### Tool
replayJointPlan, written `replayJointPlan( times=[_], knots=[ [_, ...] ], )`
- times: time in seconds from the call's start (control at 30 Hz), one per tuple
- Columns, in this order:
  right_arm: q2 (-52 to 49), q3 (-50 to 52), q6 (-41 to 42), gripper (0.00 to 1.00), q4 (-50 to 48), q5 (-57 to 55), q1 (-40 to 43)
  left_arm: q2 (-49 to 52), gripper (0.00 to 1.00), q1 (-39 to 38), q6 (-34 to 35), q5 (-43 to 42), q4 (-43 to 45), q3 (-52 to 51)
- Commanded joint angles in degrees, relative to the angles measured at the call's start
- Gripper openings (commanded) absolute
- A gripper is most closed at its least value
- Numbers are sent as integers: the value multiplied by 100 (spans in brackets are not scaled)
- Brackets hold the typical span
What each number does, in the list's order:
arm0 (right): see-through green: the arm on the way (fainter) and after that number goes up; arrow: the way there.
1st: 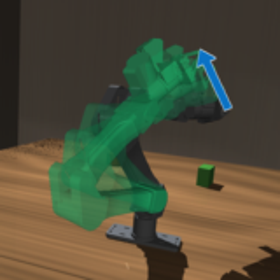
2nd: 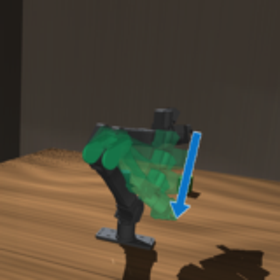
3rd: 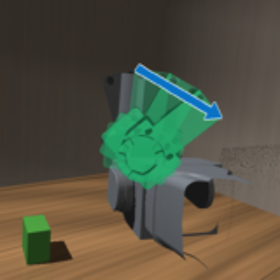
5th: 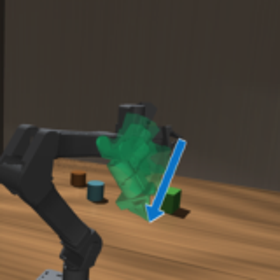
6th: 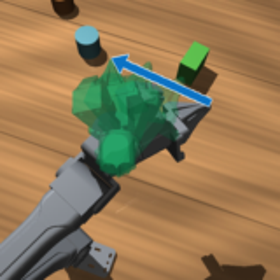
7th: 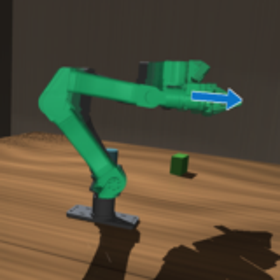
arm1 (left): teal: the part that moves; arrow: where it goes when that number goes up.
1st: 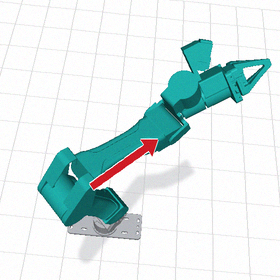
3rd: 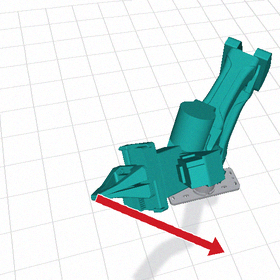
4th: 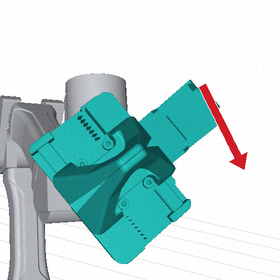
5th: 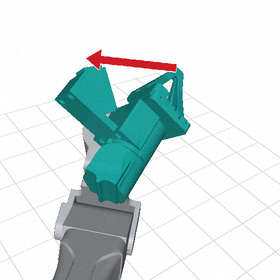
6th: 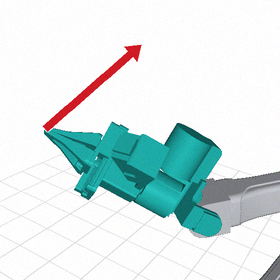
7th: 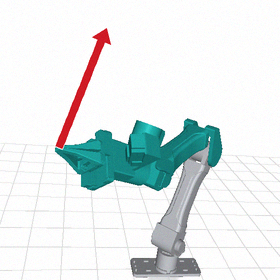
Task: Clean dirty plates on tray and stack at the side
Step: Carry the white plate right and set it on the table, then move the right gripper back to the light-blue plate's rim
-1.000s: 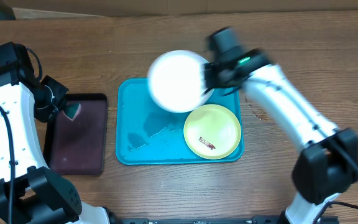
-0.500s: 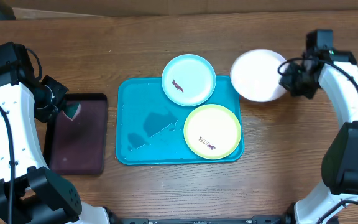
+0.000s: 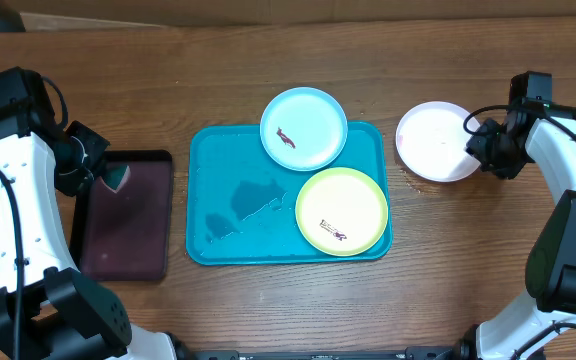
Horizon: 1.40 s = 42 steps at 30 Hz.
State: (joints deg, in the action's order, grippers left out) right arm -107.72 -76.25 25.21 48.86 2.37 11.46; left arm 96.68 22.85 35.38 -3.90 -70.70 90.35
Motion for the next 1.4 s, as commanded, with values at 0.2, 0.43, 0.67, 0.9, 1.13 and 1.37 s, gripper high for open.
replayJointPlan(
  times=[0.2,0.43,0.67,0.9,1.13,1.37],
  knots=[
    [197,2,-1182,64,-675,2194,-553,44,4,-37,-114,-15,7,-24],
    [188,2,-1220,64,-1596,1681,-1794,44,4,-39,-116,-15,0,-24],
    [-37,2,-1178,63,-2437,236,-2999,44,4,-39,-116,-13,17,-24],
    [-492,2,-483,56,-2809,-317,-3421,44,4,-39,-116,-13,26,-24],
    [-782,2,-393,60,-2879,-426,-3423,44,4,-37,-116,-13,24,-24],
    [-839,2,-391,49,-2887,-391,-3434,44,4,-37,-116,-13,22,-24]
  ],
)
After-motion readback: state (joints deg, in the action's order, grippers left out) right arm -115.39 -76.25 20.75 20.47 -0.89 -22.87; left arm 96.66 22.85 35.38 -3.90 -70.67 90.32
